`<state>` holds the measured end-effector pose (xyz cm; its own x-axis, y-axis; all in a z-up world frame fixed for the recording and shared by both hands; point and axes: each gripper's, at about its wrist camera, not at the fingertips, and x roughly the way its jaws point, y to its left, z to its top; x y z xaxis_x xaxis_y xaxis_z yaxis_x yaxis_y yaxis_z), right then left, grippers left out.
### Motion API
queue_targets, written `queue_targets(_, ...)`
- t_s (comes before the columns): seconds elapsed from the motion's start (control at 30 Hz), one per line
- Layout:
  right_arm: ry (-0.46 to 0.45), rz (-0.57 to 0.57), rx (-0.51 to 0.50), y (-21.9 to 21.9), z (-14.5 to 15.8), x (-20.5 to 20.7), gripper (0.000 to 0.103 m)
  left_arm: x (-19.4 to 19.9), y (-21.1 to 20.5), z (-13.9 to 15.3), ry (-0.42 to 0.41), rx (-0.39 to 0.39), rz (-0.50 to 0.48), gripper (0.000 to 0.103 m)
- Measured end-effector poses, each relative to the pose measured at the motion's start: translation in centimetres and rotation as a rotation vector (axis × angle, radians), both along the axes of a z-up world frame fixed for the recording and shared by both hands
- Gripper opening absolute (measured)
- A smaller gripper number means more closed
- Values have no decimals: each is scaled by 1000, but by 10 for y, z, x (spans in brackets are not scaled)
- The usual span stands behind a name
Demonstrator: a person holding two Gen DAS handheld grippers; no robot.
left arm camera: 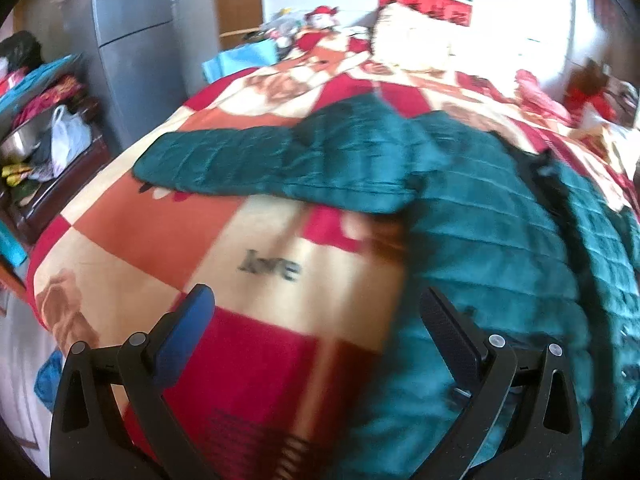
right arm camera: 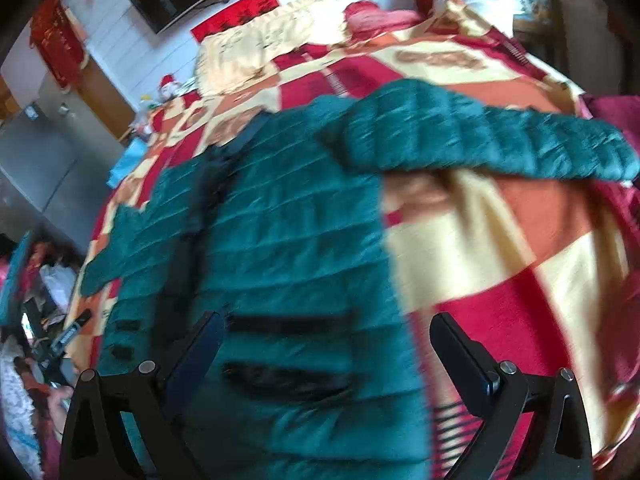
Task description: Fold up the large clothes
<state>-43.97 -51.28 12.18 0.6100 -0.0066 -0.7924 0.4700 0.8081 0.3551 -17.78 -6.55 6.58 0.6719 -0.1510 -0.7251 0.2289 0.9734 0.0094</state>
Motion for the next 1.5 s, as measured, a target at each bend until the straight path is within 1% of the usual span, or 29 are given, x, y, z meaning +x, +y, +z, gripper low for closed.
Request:
queue_targets(0.13, 22, 37, -12, 34, -3, 13, 103, -28, -22, 11, -24, -11, -49, 103)
queue_targets(0.2, 16, 46, -19, 49, -8, 19, 103, -37, -32, 14, -34, -16, -67, 103)
queue_targets(0.27, 13, 46, -17, 60, -13, 24, 103, -44, -43, 16, -39, -3, -73, 103)
queue_targets(0.33, 23, 42, -51, 71, -16, 30, 103, -48, -49, 16, -39, 3, -80, 103)
queue_targets(0.47, 43, 49, -127, 86, -18, 41, 103, -53, -59, 17, -19, -15, -97, 103)
queue_targets(0.77, 48, 44, -206, 103, -16, 56, 103, -63, -79, 16, -18, -8, -144, 103)
queue_targets(0.9, 48, 46, -234, 108, -14, 61, 103, -64, -83, 15, -7, -14, -151, 103)
queue_targets(1.07, 47, 41, -241, 112, -14, 64, 103, -63, -88, 13, 5, -6, -149, 103)
queue_targets(1.23, 43, 37, -228, 115, -14, 67, 103, -63, -90, 10, 16, -7, -150, 103)
queue_targets(1.5, 37, 40, -226, 120, -12, 74, 103, -67, -94, 14, -5, -9, -158, 103)
